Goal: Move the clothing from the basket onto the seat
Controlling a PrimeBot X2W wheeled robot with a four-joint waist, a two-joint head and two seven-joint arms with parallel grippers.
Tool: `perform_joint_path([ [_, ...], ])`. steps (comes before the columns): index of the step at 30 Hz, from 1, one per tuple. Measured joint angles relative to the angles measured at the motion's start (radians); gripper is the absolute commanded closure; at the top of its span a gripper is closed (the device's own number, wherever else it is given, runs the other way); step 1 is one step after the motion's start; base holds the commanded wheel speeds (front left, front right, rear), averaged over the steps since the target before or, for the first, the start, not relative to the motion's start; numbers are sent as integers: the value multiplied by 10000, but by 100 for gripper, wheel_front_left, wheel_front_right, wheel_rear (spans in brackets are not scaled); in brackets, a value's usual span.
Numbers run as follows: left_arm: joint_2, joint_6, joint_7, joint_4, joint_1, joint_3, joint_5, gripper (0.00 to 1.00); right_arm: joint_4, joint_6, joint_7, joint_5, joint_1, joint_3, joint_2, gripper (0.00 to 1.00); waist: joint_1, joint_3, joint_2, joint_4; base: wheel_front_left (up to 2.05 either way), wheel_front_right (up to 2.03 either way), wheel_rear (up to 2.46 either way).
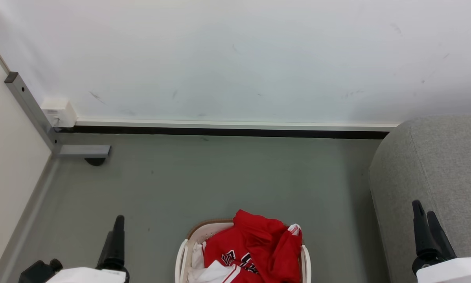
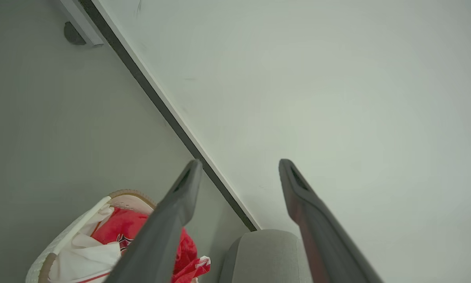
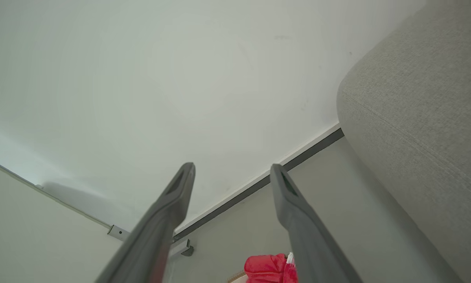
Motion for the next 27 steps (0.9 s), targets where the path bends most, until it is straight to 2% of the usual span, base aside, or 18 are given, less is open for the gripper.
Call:
perform_joint_path([
  [13,54,198,-512,-71,104,-244,2583,0,36,0,-516,-2420,9,299,-65,0,0,-21,0,-12,0,0,0],
  [27,353,535,-903,-201,124,-589,4585,0,113,0,-940,-4130,10,217,0,0,0,21,0,-11,0,0,0],
])
